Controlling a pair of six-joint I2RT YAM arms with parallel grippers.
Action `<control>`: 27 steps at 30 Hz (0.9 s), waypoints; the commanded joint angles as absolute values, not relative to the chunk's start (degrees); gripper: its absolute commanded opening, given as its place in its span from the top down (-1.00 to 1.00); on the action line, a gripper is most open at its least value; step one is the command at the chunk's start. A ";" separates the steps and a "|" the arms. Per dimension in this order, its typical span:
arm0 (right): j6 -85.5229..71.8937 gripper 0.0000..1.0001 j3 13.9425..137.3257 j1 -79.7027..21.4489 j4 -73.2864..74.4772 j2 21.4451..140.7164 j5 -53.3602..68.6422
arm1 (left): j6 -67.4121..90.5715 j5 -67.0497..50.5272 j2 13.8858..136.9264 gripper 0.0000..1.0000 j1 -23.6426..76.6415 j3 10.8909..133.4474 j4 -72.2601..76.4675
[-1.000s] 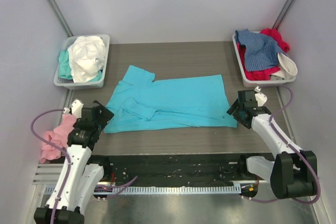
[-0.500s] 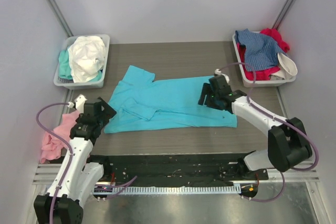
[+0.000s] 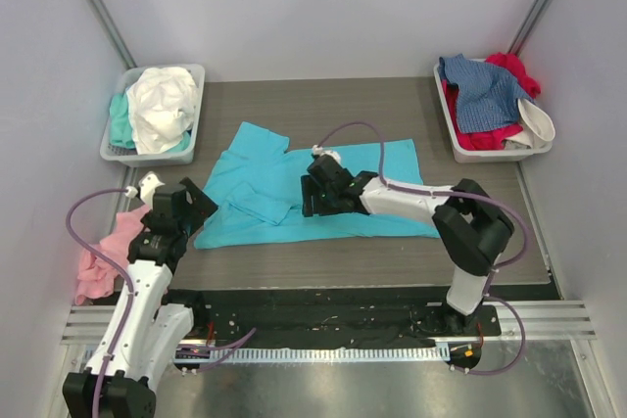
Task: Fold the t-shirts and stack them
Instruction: Fold the tshirt
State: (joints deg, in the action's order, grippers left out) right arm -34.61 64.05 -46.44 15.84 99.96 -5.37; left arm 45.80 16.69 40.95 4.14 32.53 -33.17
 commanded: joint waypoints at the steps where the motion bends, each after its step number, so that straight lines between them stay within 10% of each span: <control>1: -35.95 -0.29 70.22 -50.79 13.97 103.78 -6.15 | 45.00 15.47 39.38 -0.99 3.96 32.78 -31.29; 27: -35.51 -0.15 85.08 -56.60 16.00 116.89 -3.60 | 44.91 14.15 37.00 -1.00 3.87 30.50 -32.34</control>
State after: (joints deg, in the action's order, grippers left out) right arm -34.87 82.35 -55.18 16.38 116.95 -4.64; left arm 45.58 14.90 37.74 4.14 30.85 -33.28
